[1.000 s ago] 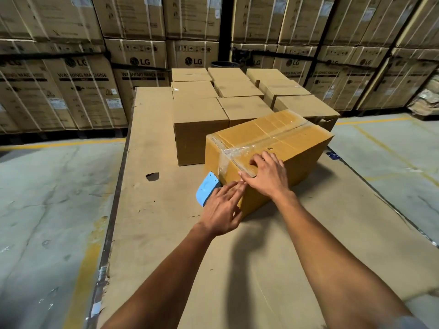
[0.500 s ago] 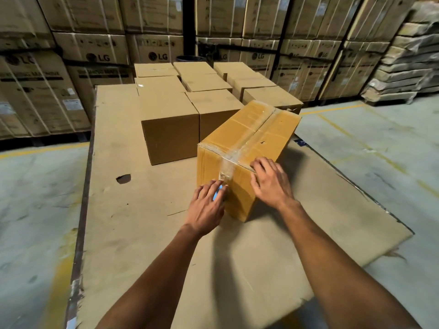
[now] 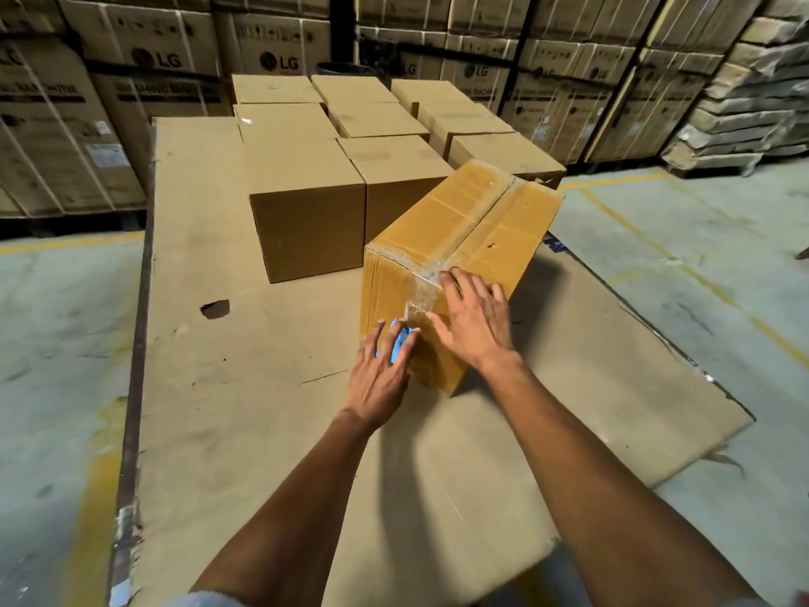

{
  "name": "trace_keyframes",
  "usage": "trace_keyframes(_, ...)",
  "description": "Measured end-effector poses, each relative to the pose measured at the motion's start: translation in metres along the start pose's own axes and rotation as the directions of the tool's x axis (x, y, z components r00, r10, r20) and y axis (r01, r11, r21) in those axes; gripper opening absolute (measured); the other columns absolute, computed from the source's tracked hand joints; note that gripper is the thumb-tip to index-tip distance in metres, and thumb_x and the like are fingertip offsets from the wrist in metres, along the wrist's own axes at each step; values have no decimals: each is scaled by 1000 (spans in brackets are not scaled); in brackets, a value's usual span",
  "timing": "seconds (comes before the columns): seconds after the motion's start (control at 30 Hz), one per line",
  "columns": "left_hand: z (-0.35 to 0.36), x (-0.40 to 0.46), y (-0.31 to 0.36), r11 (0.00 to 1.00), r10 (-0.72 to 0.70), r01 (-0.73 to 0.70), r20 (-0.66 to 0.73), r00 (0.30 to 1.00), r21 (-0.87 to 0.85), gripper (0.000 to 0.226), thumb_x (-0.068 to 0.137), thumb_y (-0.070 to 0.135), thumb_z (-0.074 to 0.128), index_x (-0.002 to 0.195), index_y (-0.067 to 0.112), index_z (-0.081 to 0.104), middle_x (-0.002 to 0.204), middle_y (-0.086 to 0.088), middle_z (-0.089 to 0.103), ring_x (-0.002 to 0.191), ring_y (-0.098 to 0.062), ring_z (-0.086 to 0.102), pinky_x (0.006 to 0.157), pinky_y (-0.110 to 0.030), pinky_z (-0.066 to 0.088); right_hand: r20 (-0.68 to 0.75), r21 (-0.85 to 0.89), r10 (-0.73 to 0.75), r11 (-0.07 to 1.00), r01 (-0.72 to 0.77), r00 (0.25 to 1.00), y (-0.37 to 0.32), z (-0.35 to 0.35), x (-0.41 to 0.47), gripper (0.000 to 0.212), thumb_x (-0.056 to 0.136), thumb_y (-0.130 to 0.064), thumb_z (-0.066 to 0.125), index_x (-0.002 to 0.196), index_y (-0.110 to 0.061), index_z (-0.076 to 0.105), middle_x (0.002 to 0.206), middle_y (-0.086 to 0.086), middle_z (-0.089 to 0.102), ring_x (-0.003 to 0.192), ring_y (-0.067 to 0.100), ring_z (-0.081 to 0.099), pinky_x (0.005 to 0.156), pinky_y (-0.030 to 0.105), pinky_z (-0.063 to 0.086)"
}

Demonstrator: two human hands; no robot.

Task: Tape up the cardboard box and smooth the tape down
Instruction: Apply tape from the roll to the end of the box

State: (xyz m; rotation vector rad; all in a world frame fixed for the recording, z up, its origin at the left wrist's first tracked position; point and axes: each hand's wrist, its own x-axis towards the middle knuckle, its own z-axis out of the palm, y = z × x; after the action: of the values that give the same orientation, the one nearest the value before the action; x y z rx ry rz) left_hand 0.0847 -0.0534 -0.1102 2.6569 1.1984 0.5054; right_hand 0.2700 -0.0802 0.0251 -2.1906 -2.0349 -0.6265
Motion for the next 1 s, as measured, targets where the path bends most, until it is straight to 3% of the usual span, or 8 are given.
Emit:
trace_keyframes(0.2, 6, 8, -4, 995, 102, -103, -65, 993, -3, 91, 93, 0, 68, 171, 11, 24, 177, -18, 24, 166, -42, 14, 126, -54, 35, 15, -89, -11, 996, 13, 1000, -4, 7, 8, 74, 95, -63, 57, 151, -16, 41, 153, 11, 49, 128, 28, 53, 97, 45, 46)
trace_keyframes(0.4, 2, 10, -8, 985, 170, -169, -68, 983, 27, 92, 95, 16, 66, 172, 8, 17, 182, -14, 8, 169, -31, 4, 117, -52, 38, -11, -91, -2, 996, 1, 1000, -6, 11, 4, 75, 98, -61, 54, 156, -15, 38, 159, 11, 45, 137, 27, 50, 104, 45, 46)
trace_keyframes(0.6, 2, 12, -10, 986, 156, -155, -13, 988, 59, 90, 101, 28, 66, 173, 10, 15, 175, -22, 22, 167, -42, 5, 121, -58, 36, -31, -70, 43, 997, -45, 999, -10, 11, 3, 65, 105, -56, 42, 157, -17, 39, 160, 8, 47, 137, 25, 51, 105, 44, 46)
trace_keyframes(0.83, -11, 9, -8, 974, 177, -177, 13, 984, 142, 78, 104, 33, 55, 170, 7, 22, 176, -19, 26, 167, -38, 14, 120, -54, 40, -44, -69, 60, 996, -63, 997, -12, 10, 4, 66, 104, -59, 45, 154, -17, 41, 156, 7, 51, 135, 24, 53, 105, 43, 45)
trace_keyframes(1.0, -24, 11, -7, 969, 196, -200, 46, 980, 145, 72, 100, 35, 44, 166, 8, 37, 171, -16, 40, 163, -35, 29, 105, -50, 45, -36, -73, 62, 995, -64, 997, -14, 6, 3, 72, 99, -64, 52, 153, -17, 41, 155, 7, 51, 134, 25, 53, 103, 43, 45)
